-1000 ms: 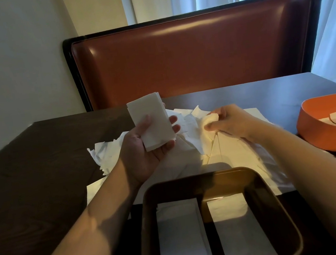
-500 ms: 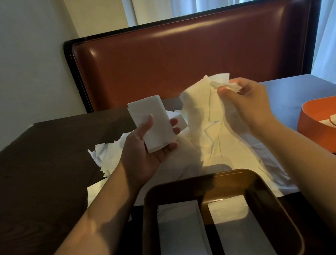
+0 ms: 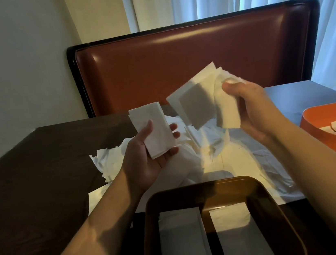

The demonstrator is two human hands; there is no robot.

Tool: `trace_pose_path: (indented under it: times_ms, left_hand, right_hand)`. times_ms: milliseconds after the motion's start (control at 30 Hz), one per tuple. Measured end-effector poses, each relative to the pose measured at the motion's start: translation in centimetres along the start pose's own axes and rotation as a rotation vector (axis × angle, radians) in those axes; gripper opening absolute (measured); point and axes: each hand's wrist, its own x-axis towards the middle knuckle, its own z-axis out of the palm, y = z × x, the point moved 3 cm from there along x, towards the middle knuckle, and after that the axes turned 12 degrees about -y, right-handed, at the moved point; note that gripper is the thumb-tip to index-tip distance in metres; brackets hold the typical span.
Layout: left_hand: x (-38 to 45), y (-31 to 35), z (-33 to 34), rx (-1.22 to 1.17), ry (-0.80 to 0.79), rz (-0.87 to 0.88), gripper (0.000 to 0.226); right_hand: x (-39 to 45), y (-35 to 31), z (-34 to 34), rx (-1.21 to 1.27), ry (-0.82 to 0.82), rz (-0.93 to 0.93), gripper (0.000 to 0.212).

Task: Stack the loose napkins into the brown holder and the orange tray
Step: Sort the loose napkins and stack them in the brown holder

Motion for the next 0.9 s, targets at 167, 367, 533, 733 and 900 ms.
trace_pose_path:
  times_ms: [167,367,533,733,900]
  left_hand:
    - [0.0,0.0,-0.2,0.073,0.098,-0.030,0.028]
    - [-0.3,-0.1,0.3,0.214,-0.171,-0.183,0.049]
    - [-0.4,-0.3,0.3,0.291,-0.243,-0.190,0.054]
    - [-0.3,-0.8,0.4,0.398,-0.220,-0.206,0.033]
    - [-0.1,-0.7,0.2,0.313,-0.150,-0.196,0.033]
  right_hand:
    - [-0.4,0.5,1.4,-0.190,-0.187,0.087,0.017]
    - [-0.2,0.8,3.1,-0.456,-0.230,0.022,0.019]
    - [-0.3,0.5,3.8,-0.506,-0.198,-0.024,0.016]
    - [0.3,1.2,4.2,-0.296,-0.144,0.009,0.022]
    - [0.2,1.0,3.0,-0.639,0.081,-0.101,0.011]
